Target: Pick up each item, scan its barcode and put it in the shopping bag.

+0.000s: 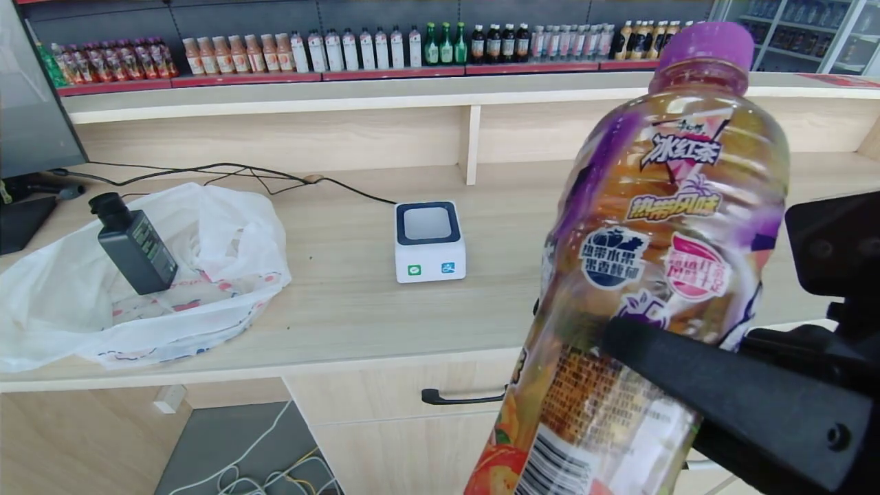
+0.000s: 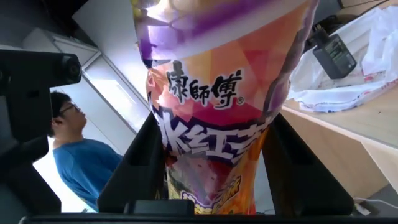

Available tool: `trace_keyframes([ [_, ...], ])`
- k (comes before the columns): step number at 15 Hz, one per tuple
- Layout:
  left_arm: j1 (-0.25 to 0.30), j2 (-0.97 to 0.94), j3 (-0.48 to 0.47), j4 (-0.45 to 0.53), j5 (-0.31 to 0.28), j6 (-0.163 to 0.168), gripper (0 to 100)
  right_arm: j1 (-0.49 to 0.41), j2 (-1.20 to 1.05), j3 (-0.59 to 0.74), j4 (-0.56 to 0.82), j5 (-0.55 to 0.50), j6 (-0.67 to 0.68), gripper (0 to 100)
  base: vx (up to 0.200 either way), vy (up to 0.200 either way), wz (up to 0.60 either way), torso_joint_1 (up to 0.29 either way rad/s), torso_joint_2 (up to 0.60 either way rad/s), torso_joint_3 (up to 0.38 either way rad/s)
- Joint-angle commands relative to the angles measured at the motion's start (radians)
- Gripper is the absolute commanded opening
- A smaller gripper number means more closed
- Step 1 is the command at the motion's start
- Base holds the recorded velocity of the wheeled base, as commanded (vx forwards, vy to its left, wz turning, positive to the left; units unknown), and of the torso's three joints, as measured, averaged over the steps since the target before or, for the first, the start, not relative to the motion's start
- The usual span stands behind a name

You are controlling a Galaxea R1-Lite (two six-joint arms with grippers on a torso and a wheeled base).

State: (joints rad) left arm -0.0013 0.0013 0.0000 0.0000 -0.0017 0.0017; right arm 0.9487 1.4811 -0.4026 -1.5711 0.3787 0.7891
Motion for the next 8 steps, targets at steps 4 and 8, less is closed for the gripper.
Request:
trace_keyframes([
  [4, 0.000, 0.000, 0.000, 0.000, 0.000, 0.000, 100, 0.033, 0.004, -0.025, 0.000, 0.000, 0.067, 0, 0.000, 0.000, 0.00, 0.000, 0.00, 0.000],
  [8, 0.000, 0.000, 0.000, 0.000, 0.000, 0.000, 100, 0.033, 0.011, -0.058, 0.000, 0.000, 0.145, 0, 0.000, 0.000, 0.00, 0.000, 0.00, 0.000],
])
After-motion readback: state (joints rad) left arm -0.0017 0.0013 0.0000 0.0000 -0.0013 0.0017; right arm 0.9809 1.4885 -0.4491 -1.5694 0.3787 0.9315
